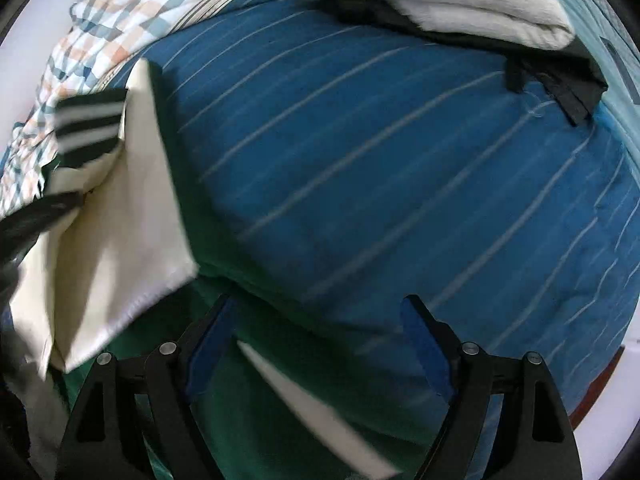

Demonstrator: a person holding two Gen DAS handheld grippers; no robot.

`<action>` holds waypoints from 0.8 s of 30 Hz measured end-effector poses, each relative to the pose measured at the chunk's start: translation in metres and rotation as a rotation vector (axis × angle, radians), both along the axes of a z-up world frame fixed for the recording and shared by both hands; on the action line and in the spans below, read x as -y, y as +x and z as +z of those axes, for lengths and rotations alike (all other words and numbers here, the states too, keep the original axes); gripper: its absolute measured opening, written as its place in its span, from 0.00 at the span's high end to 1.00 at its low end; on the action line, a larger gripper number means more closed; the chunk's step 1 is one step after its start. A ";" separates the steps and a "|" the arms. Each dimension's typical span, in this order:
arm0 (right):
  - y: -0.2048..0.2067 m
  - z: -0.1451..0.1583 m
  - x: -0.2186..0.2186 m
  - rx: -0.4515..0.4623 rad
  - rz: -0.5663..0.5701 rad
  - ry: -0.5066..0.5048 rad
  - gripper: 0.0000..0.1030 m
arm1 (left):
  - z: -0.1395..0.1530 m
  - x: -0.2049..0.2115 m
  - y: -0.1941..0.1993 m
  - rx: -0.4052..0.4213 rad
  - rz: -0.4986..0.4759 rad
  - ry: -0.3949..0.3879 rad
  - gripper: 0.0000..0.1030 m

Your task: Fold large clothes

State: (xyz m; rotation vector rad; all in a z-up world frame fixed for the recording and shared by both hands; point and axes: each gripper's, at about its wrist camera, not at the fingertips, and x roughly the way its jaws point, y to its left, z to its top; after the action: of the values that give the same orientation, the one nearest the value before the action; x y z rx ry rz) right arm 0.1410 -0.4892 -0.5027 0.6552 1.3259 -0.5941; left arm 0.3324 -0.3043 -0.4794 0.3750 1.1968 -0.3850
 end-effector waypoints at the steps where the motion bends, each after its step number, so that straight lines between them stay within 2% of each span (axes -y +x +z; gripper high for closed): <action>1: -0.009 0.002 0.005 0.005 0.011 0.005 0.17 | 0.001 -0.004 -0.001 -0.007 0.012 -0.013 0.86; 3: -0.027 0.007 0.013 0.015 0.031 0.039 0.17 | 0.006 -0.013 -0.004 -0.012 0.036 -0.056 0.81; 5: -0.038 0.008 0.019 0.021 0.047 0.072 0.17 | 0.011 -0.021 0.000 -0.048 0.060 -0.132 0.49; 6: -0.043 0.007 0.021 0.019 0.056 0.101 0.17 | 0.017 -0.031 0.001 -0.056 0.084 -0.167 0.07; 7: -0.046 0.009 0.018 0.019 0.061 0.123 0.17 | 0.018 -0.030 0.000 -0.052 0.099 -0.178 0.00; 10: -0.047 0.009 0.010 0.011 0.091 0.143 0.17 | 0.035 -0.047 -0.003 -0.025 0.128 -0.193 0.00; 13: -0.027 0.007 0.003 0.017 0.152 0.148 0.17 | 0.058 -0.086 -0.020 0.027 0.182 -0.167 0.00; 15: -0.012 0.004 -0.008 0.030 0.201 0.156 0.17 | 0.064 -0.126 -0.038 0.068 0.241 -0.095 0.00; 18: 0.024 -0.010 -0.020 0.033 0.281 0.144 0.18 | 0.054 -0.186 -0.063 0.109 0.329 0.067 0.00; 20: 0.050 -0.024 -0.024 0.012 0.337 0.114 0.37 | 0.031 -0.224 -0.075 0.101 0.387 0.195 0.00; 21: 0.059 -0.032 -0.025 -0.001 0.357 0.118 0.62 | 0.013 -0.246 -0.078 0.073 0.430 0.259 0.00; 22: 0.068 -0.043 -0.026 -0.022 0.379 0.142 0.82 | -0.001 -0.261 -0.078 0.054 0.466 0.289 0.00; 23: 0.076 -0.053 -0.026 -0.026 0.386 0.190 0.84 | -0.013 -0.274 -0.076 0.042 0.498 0.313 0.00; 24: 0.078 -0.053 -0.022 -0.021 0.370 0.191 0.88 | -0.025 -0.285 -0.072 0.038 0.528 0.342 0.00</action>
State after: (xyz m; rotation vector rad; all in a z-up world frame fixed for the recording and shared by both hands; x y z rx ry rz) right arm 0.2194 -0.4673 -0.5561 0.5393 1.4903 -0.1764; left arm 0.2600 -0.0196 -0.5041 0.3409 1.2739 0.2856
